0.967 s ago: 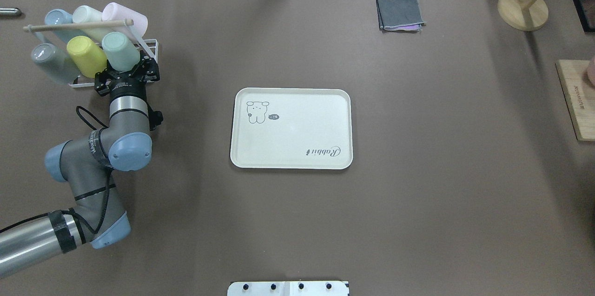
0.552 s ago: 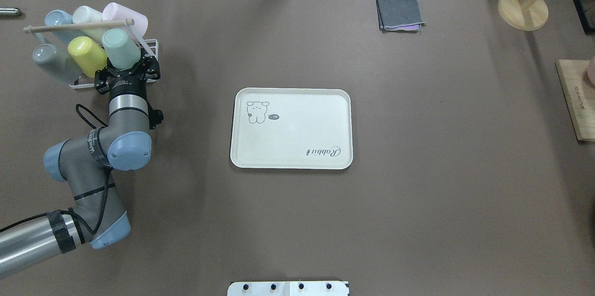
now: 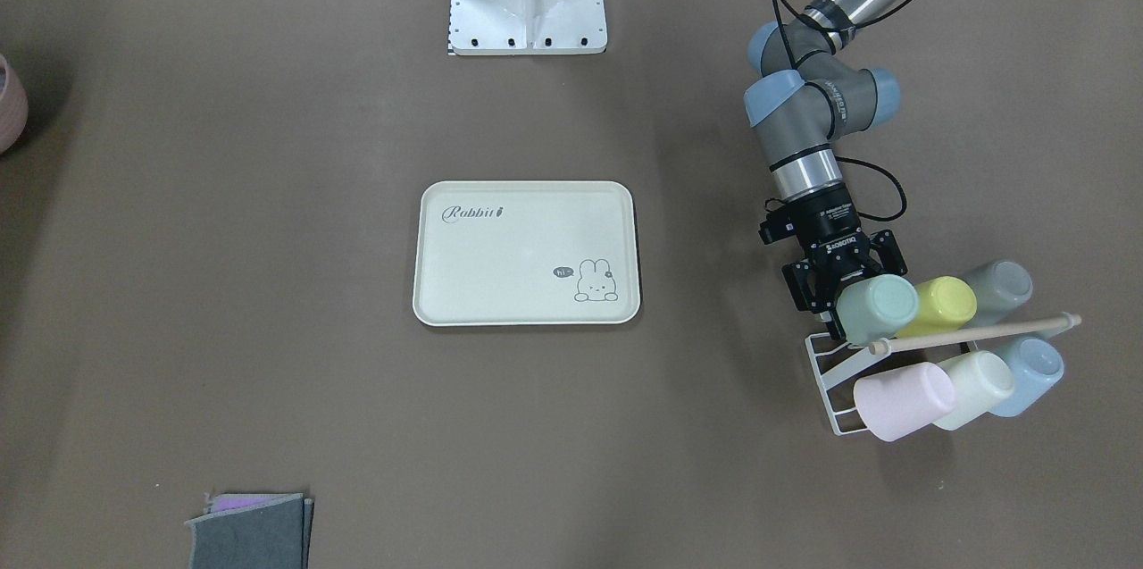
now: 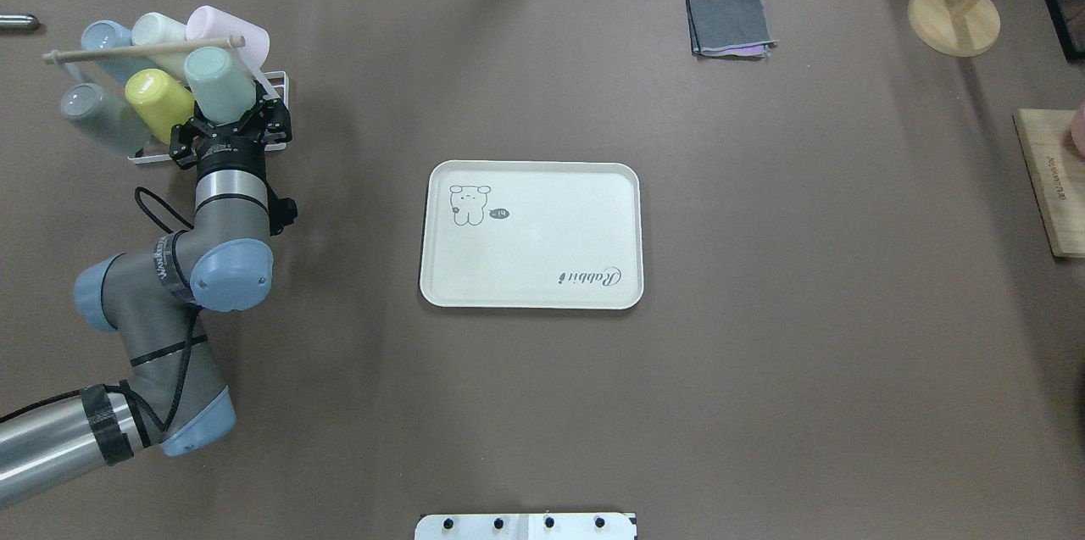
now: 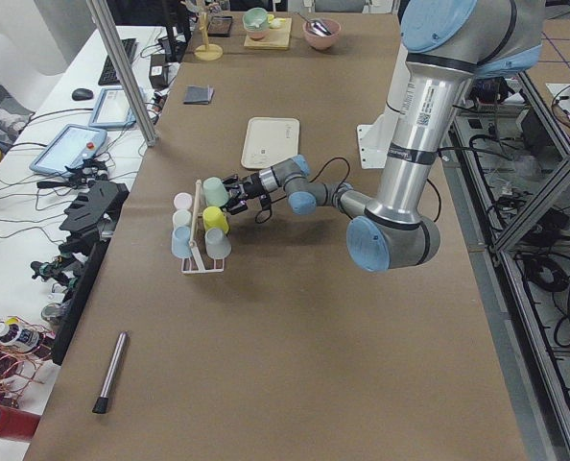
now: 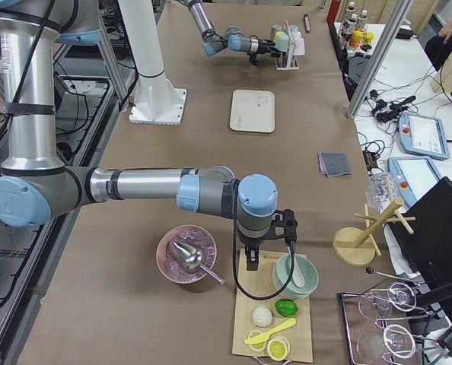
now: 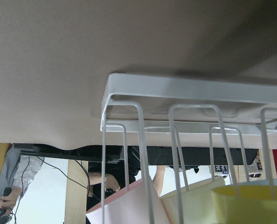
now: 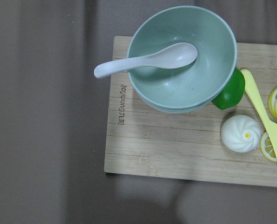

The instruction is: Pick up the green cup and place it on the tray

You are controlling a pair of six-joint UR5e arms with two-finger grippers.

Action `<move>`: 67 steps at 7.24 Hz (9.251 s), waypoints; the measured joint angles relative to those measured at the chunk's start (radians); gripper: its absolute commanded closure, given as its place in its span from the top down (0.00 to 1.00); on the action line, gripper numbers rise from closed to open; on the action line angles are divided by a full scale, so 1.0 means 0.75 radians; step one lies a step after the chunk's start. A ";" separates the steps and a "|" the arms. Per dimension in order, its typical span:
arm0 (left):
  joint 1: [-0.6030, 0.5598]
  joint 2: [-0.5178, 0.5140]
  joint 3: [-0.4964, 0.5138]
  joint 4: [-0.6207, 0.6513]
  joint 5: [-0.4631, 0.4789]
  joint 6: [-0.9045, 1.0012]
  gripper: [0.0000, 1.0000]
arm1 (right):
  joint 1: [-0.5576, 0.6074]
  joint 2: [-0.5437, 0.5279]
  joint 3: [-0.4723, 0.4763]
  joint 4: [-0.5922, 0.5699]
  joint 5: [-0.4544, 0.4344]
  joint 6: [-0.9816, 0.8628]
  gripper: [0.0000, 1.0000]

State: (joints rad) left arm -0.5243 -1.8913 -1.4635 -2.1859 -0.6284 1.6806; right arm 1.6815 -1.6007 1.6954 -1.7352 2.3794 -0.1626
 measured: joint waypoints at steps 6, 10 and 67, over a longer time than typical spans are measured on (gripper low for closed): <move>-0.002 0.031 -0.081 0.000 -0.004 0.036 0.84 | -0.093 -0.001 0.004 0.008 -0.006 0.092 1.00; -0.002 0.063 -0.163 0.002 -0.008 0.073 0.84 | -0.087 -0.009 0.020 0.008 -0.012 0.093 1.00; 0.304 -0.577 0.230 -0.407 -0.386 -3.187 0.86 | 0.126 -0.205 0.160 0.100 -0.018 0.104 1.00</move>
State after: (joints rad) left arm -0.2961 -2.3241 -1.2913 -2.4912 -0.9182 -0.7094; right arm 1.7761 -1.7545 1.8157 -1.6598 2.3661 -0.0844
